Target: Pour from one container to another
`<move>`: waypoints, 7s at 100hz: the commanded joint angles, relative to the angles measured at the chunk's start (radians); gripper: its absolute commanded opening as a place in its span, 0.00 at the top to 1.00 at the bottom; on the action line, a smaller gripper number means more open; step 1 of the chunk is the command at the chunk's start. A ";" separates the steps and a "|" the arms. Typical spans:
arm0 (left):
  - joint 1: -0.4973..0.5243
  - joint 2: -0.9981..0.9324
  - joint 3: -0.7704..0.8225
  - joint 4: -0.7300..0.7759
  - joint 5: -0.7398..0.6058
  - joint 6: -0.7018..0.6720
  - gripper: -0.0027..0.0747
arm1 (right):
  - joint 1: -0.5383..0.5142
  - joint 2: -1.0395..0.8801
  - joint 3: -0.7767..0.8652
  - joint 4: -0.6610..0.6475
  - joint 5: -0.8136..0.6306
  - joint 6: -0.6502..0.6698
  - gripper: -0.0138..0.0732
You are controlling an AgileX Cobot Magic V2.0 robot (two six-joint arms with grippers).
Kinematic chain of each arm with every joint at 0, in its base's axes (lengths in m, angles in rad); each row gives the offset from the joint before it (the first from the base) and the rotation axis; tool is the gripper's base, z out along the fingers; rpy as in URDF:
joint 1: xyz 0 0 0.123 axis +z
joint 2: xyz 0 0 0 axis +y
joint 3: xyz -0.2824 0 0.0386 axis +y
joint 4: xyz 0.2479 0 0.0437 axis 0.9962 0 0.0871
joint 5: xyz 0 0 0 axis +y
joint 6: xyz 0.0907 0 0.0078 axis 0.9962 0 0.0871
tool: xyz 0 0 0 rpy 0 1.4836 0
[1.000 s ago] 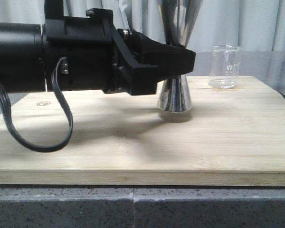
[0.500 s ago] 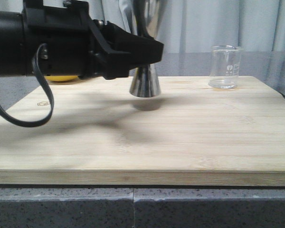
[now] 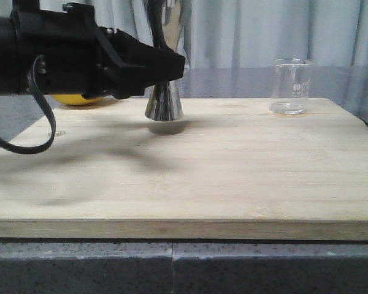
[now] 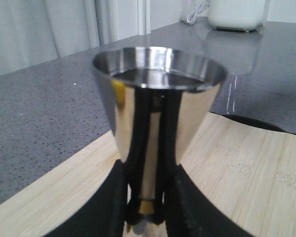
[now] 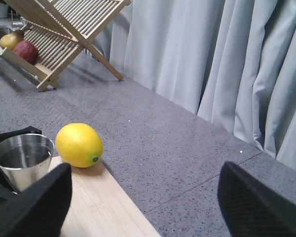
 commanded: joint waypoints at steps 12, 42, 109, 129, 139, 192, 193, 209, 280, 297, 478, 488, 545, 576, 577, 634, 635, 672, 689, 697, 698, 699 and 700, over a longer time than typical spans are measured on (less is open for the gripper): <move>0.003 -0.047 -0.027 -0.027 -0.066 -0.012 0.99 | -0.003 -0.034 -0.029 0.048 -0.028 0.001 0.21; 0.003 -0.047 -0.027 -0.067 -0.072 -0.031 0.99 | -0.003 -0.034 -0.029 0.048 -0.024 0.001 0.21; 0.003 -0.047 0.044 -0.045 -0.149 -0.036 0.99 | -0.003 -0.034 -0.029 0.048 -0.012 0.001 0.21; 0.003 -0.047 0.044 -0.045 -0.147 -0.035 0.99 | -0.003 -0.034 -0.029 0.048 -0.012 0.001 0.21; 0.003 -0.047 0.044 -0.045 -0.147 -0.035 0.99 | -0.003 -0.034 -0.029 0.048 -0.012 0.001 0.21; 0.003 -0.047 0.046 -0.045 -0.124 -0.029 0.99 | -0.003 -0.034 -0.029 0.048 -0.012 0.001 0.21; 0.003 -0.047 0.046 -0.045 -0.124 -0.029 0.99 | -0.003 -0.034 -0.029 0.048 -0.012 0.001 0.21; 0.003 -0.047 0.046 -0.045 -0.119 -0.029 0.99 | -0.003 -0.034 -0.029 0.048 -0.012 0.001 0.21; 0.003 -0.032 0.046 -0.045 -0.097 -0.027 0.99 | -0.003 -0.034 -0.029 0.048 -0.012 0.001 0.21; 0.003 -0.021 0.046 -0.055 -0.102 -0.027 0.99 | -0.003 -0.034 -0.029 0.048 -0.012 0.001 0.21; 0.003 -0.017 0.046 -0.058 -0.125 -0.027 0.89 | -0.003 -0.034 -0.029 0.048 -0.012 0.001 0.21; 0.003 -0.017 0.046 -0.058 -0.125 -0.027 0.89 | -0.003 -0.034 -0.029 0.048 -0.012 0.001 0.21; 0.003 -0.017 0.046 -0.058 -0.134 -0.027 0.89 | -0.003 -0.034 -0.029 0.048 -0.005 0.001 0.21; 0.003 -0.017 0.046 -0.052 -0.134 -0.027 0.77 | -0.003 -0.034 -0.029 0.048 -0.005 0.001 0.21; 0.003 -0.017 0.046 -0.052 -0.134 -0.027 0.77 | -0.003 -0.034 -0.029 0.048 -0.005 0.001 0.21; 0.003 -0.017 0.046 -0.044 -0.141 -0.029 0.66 | -0.003 -0.034 -0.029 0.048 0.003 0.001 0.21; 0.003 -0.017 0.046 -0.044 -0.143 -0.029 0.66 | -0.003 -0.034 -0.029 0.048 0.003 0.001 0.21; 0.003 -0.017 0.046 -0.030 -0.149 -0.037 0.48 | -0.003 -0.034 -0.029 0.048 0.003 0.001 0.21; 0.003 -0.017 0.046 -0.030 -0.140 -0.037 0.39 | -0.003 -0.034 -0.029 0.048 0.003 0.001 0.21; 0.003 -0.019 0.046 -0.030 -0.123 -0.037 0.38 | -0.003 -0.034 -0.029 0.048 0.003 0.001 0.21; 0.003 -0.019 0.046 -0.030 -0.123 -0.037 0.38 | -0.003 -0.034 -0.029 0.048 0.003 0.001 0.21; 0.003 -0.019 0.046 -0.030 -0.121 -0.037 0.38 | -0.003 -0.034 -0.029 0.048 0.005 0.001 0.21; 0.003 -0.019 0.046 -0.030 -0.121 -0.037 0.38 | -0.003 -0.034 -0.029 0.048 0.005 0.001 0.21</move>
